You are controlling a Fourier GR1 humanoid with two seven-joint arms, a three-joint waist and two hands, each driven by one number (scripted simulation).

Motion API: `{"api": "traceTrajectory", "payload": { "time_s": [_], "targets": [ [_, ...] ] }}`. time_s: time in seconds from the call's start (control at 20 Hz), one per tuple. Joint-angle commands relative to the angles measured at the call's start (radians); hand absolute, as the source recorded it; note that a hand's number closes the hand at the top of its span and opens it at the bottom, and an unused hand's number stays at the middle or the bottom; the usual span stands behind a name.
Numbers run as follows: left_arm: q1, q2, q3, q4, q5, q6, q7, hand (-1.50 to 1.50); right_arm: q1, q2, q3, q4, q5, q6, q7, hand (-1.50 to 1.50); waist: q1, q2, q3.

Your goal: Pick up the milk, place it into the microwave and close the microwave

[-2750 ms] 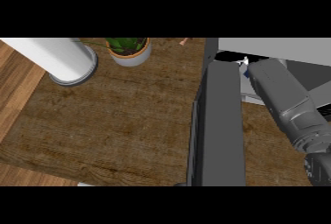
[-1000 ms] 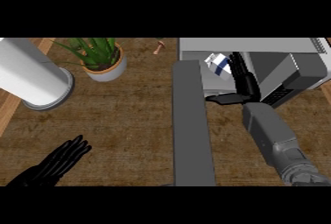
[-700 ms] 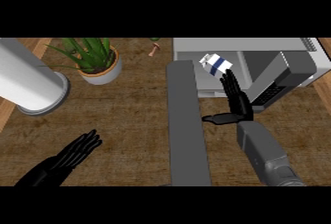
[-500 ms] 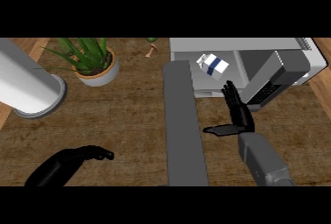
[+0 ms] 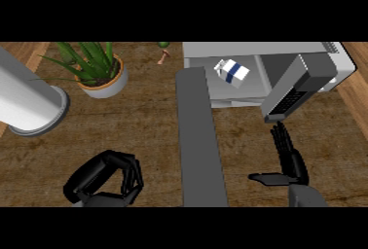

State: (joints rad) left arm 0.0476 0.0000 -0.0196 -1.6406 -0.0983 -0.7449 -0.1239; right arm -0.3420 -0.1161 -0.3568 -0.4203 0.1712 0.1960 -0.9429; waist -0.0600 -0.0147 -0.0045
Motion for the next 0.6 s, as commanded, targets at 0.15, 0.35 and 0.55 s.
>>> {"api": "traceTrajectory", "payload": {
  "time_s": [0.15,0.35,0.55],
  "targets": [
    [-0.07,0.0,-0.137,0.122,-0.169,0.107,-0.124,1.5,0.273,-0.046,0.02,-0.222,-0.056,0.145,-0.053,-1.5,-0.007,0.002,-0.001],
    [-0.072,0.0,-0.239,0.205,-0.191,0.187,-0.195,1.5,0.406,-0.1,0.013,-0.411,-0.128,0.22,-0.007,-1.5,0.009,0.006,-0.001],
    [-0.171,0.0,-0.292,0.323,-0.19,0.32,-0.243,1.5,0.508,-0.118,0.046,-0.591,-0.193,0.315,0.038,-1.5,-0.002,0.009,-0.001]
  ]
}}
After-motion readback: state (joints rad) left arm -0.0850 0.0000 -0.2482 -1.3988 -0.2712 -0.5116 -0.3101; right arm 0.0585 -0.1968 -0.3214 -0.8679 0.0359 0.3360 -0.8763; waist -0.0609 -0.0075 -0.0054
